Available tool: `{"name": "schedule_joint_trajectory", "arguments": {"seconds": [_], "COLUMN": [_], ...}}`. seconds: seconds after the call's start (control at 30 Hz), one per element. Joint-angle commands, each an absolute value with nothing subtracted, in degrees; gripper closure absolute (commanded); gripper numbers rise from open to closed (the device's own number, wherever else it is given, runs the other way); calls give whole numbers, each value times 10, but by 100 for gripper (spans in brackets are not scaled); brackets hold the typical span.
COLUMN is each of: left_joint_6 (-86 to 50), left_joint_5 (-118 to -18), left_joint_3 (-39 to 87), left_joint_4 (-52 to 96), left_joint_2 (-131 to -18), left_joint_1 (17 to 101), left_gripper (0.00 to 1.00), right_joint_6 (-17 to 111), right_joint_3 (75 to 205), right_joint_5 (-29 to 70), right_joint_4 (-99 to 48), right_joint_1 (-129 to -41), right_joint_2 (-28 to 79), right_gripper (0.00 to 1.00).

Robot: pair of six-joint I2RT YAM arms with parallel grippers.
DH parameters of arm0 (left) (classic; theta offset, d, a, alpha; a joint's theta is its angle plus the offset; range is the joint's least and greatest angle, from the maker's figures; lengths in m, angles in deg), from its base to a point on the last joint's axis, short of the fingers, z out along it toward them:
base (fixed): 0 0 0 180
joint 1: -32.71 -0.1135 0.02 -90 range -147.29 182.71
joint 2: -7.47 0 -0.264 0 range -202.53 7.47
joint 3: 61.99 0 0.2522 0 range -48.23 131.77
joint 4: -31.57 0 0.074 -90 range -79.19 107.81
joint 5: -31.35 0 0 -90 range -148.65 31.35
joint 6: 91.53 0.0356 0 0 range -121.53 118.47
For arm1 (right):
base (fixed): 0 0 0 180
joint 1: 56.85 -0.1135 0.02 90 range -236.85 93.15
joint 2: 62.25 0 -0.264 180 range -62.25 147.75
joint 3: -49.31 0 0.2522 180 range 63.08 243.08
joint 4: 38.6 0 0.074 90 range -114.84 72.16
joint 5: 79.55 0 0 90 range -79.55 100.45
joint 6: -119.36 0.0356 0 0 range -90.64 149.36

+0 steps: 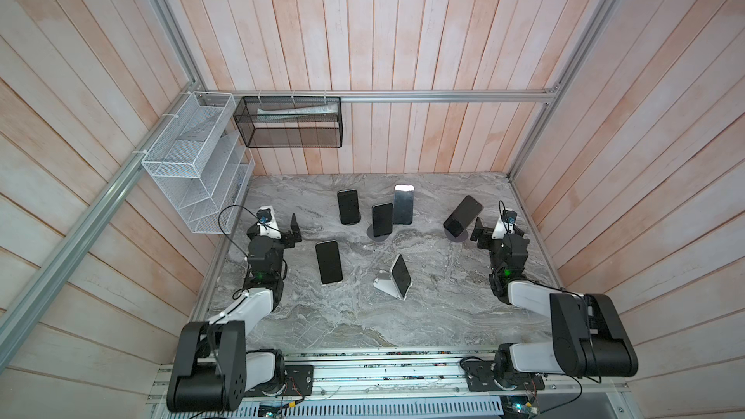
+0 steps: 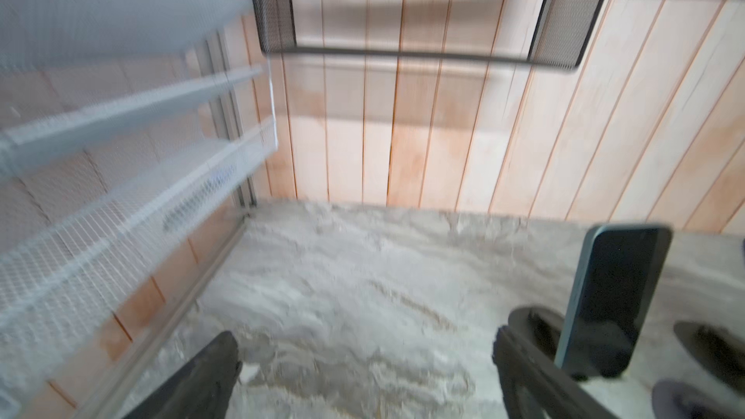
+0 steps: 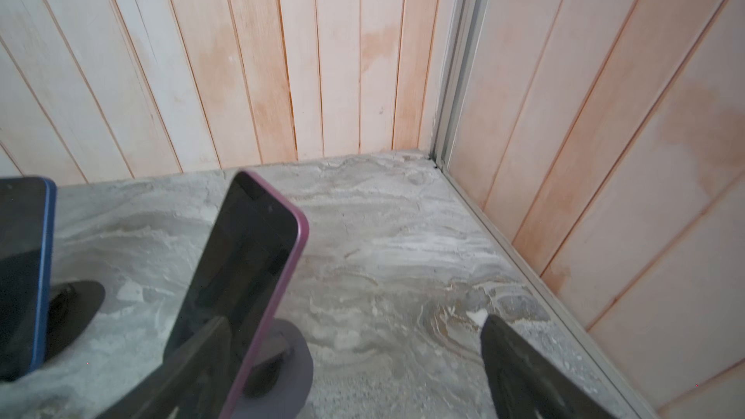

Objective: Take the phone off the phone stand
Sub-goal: 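Raise both grippers and swing them toward the white phone stand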

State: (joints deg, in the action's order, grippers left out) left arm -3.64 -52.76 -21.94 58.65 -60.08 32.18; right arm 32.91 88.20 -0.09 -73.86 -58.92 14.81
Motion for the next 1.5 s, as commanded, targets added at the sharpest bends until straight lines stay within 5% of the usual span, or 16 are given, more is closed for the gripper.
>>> {"name": "schedule_joint_trajectory", "arguments": {"seconds": [0.0,0.17,0.33,0.43,0.77,1.17,1.47], "left_joint_6": [-90,-287,-396,-420,-448,-361,-406], "left_joint_5": [-480,-516,-662,-718,-909,-865,-970], "left_joint_3": [-162,-8,-35,-30,-6,-1,-69], "left_joint_4": [447,185,207,214,161,-144,-100], "left_joint_2": [-526,-464,-457,-466,-500,-326,-249], "left_joint_1": [324,315,249,241,247,250,251], "left_gripper": [0,0,0,1,7,7,9], "right_joint_6": [378,478,676,714,599,529,418], "right_joint_3": [930,1043,1041,1010,1064,1020,1074], "right_joint_5": [-33,-99,181,373,329,280,171], "right_joint_4": [-562,-329,-263,-298,-97,-95,-97], "right_joint_1": [-607,-662,-523,-455,-585,-830,-963], "right_joint_2": [96,8,-45,-41,-46,-87,3], "right_gripper": [2,2,3,52,58,35,24]}}
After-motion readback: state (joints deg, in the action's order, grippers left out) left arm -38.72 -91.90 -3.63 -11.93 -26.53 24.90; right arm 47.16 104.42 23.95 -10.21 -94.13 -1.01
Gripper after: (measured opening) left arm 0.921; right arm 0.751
